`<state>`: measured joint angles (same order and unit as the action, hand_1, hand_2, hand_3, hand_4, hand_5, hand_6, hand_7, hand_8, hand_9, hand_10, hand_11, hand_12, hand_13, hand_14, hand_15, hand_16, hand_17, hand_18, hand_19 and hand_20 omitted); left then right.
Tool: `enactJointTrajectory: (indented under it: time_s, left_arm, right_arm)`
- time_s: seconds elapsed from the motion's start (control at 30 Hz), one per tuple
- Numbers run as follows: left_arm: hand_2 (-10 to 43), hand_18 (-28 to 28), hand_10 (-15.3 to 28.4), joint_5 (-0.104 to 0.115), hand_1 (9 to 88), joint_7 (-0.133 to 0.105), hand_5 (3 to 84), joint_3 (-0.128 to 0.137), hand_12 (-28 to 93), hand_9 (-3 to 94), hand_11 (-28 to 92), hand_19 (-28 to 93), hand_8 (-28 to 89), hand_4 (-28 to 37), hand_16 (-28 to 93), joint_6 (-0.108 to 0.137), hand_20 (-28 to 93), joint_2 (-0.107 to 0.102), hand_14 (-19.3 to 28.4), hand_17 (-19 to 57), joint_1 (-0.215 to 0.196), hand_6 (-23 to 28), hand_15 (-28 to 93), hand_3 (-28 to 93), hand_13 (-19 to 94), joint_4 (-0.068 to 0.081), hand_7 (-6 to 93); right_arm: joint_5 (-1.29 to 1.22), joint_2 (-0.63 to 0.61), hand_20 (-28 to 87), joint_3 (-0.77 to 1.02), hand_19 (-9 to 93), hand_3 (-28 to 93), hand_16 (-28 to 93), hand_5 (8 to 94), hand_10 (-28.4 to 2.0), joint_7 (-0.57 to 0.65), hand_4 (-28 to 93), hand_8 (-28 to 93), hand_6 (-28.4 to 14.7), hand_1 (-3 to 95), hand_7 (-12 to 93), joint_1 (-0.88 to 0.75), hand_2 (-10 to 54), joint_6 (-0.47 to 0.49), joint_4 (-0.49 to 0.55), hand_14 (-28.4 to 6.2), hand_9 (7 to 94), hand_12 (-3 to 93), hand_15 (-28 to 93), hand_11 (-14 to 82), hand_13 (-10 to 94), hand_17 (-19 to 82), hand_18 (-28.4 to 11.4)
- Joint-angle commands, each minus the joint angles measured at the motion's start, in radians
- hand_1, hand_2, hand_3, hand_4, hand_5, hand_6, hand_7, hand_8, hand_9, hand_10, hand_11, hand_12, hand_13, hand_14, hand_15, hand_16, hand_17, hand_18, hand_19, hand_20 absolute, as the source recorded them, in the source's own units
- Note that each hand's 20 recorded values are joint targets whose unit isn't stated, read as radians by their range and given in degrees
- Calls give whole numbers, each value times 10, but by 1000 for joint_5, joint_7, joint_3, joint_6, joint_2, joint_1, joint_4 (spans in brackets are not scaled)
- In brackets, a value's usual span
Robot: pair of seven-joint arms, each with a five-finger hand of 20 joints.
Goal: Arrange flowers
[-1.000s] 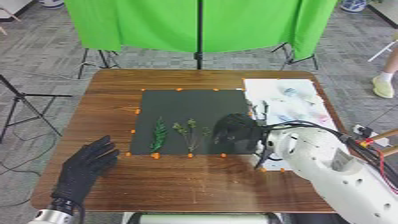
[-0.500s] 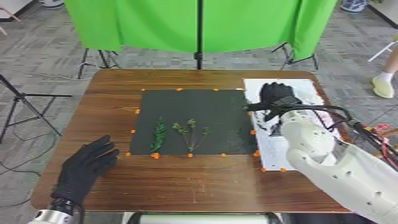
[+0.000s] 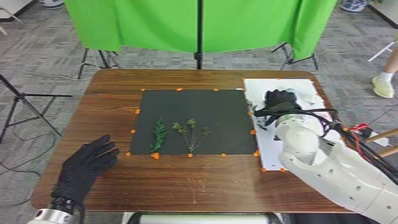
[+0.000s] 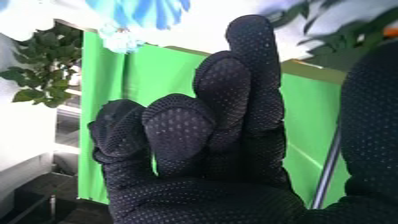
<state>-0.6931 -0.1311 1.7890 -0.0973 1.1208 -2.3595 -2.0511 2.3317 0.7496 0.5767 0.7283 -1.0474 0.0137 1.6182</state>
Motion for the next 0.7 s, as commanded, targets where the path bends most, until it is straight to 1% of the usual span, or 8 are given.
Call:
enactJointTrajectory:
  time_s: [0.03, 0.1, 0.2, 0.33, 0.53, 0.63, 0.7]
  left_arm:
    - [13, 210, 130, 2, 242, 18, 385, -5, 170, 336, 248, 504, -86, -263, -11, -9, 75, 1, 156, -80, -2, 48, 367, 701, 258, 11, 192]
    - [13, 210, 130, 1, 242, 20, 384, -4, 170, 336, 248, 504, -86, -263, -11, -14, 75, -1, 156, -80, -1, 48, 367, 700, 258, 12, 191]
    - [12, 210, 130, 2, 242, 20, 384, -5, 170, 336, 248, 504, -85, -263, -11, -15, 75, -2, 156, -80, 1, 48, 367, 701, 259, 13, 192]
    - [12, 210, 129, 2, 242, 24, 384, -5, 170, 335, 248, 504, -85, -263, -11, -18, 75, -3, 157, -80, 3, 48, 368, 701, 258, 14, 191]
    - [13, 210, 130, 1, 242, 25, 385, -5, 170, 336, 248, 503, -85, -264, -11, -18, 75, -3, 157, -80, 2, 48, 367, 700, 258, 13, 190]
    - [13, 210, 130, 1, 241, 27, 385, -4, 170, 336, 248, 503, -85, -263, -11, -18, 75, -1, 156, -80, 2, 49, 367, 701, 259, 13, 191]
    - [12, 210, 131, 0, 241, 29, 385, -3, 170, 336, 248, 503, -85, -263, -11, -19, 75, 1, 156, -80, 0, 49, 366, 701, 259, 12, 191]
  right_arm:
    - [14, 14, 500, 2, 932, 580, 307, 746, -102, -4, -283, -160, 9, 300, 427, 13, -95, -5, -23, -85, 810, 333, 754, 531, 759, 425, -211]
    - [16, 17, 503, -13, 932, 594, 307, 747, -102, 1, -283, -160, 9, 295, 428, 21, -95, -3, -32, -84, 810, 334, 754, 531, 759, 426, -210]
    - [20, 17, 506, -46, 932, 640, 307, 748, -101, -3, -283, -162, 12, 292, 430, 37, -95, -10, -46, -82, 812, 333, 753, 531, 765, 429, -210]
    - [18, 21, 513, -81, 932, 640, 306, 770, -96, -3, -283, -164, 15, 315, 423, 51, -95, 1, -62, -76, 838, 326, 745, 515, 786, 447, -208]
    - [24, 31, 521, -114, 932, 654, 311, 784, -89, -8, -283, -161, 17, 339, 416, 54, -95, 21, -76, -71, 851, 327, 744, 508, 797, 458, -205]
    - [38, 37, 527, -117, 932, 645, 314, 787, -86, -3, -283, -160, 17, 357, 414, 51, -95, 63, -76, -67, 854, 330, 743, 508, 802, 465, -204]
    - [66, 38, 532, -124, 932, 613, 320, 785, -85, 6, -283, -158, 17, 344, 416, 55, -95, 116, -72, -66, 854, 333, 743, 508, 803, 467, -206]
